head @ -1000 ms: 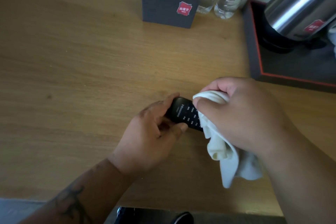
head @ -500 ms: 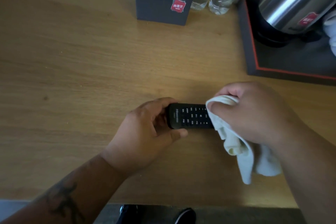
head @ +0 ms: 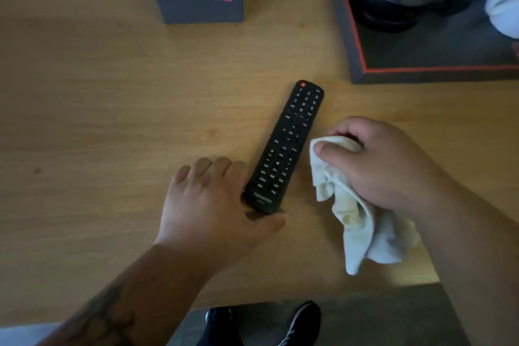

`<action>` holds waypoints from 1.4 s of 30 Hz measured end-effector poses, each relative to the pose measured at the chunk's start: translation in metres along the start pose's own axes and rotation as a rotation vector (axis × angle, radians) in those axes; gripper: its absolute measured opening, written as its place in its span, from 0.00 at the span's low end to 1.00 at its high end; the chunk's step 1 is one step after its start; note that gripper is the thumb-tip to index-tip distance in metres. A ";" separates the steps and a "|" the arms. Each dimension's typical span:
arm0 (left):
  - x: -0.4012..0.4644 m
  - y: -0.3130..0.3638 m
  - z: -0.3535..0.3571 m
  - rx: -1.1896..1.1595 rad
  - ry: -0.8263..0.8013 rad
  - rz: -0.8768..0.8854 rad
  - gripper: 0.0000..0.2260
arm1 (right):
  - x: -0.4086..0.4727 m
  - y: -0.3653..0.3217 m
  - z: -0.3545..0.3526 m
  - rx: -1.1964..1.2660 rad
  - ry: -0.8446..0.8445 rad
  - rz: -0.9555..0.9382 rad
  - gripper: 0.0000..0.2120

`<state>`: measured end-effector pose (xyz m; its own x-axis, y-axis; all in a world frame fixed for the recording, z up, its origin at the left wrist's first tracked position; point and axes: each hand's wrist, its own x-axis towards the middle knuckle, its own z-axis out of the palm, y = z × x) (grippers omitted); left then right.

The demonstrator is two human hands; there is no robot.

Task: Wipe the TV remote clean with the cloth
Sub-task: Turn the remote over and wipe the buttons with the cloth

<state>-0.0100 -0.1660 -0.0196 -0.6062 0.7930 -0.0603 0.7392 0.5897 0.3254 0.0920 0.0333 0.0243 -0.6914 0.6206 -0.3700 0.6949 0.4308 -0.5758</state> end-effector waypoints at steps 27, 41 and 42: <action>0.053 -0.001 0.014 0.111 0.093 0.370 0.28 | -0.019 0.006 0.005 -0.310 0.163 -0.225 0.08; 0.053 0.000 0.012 0.033 0.038 0.346 0.27 | -0.018 0.000 0.009 -0.314 0.178 -0.175 0.06; 0.053 0.001 0.012 0.029 0.033 0.346 0.27 | -0.022 0.002 0.006 -0.303 0.144 -0.166 0.06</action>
<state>-0.0383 -0.1219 -0.0335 -0.3265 0.9419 0.0794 0.9104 0.2908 0.2943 0.1073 0.0163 0.0271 -0.7795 0.6025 -0.1711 0.6177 0.6941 -0.3697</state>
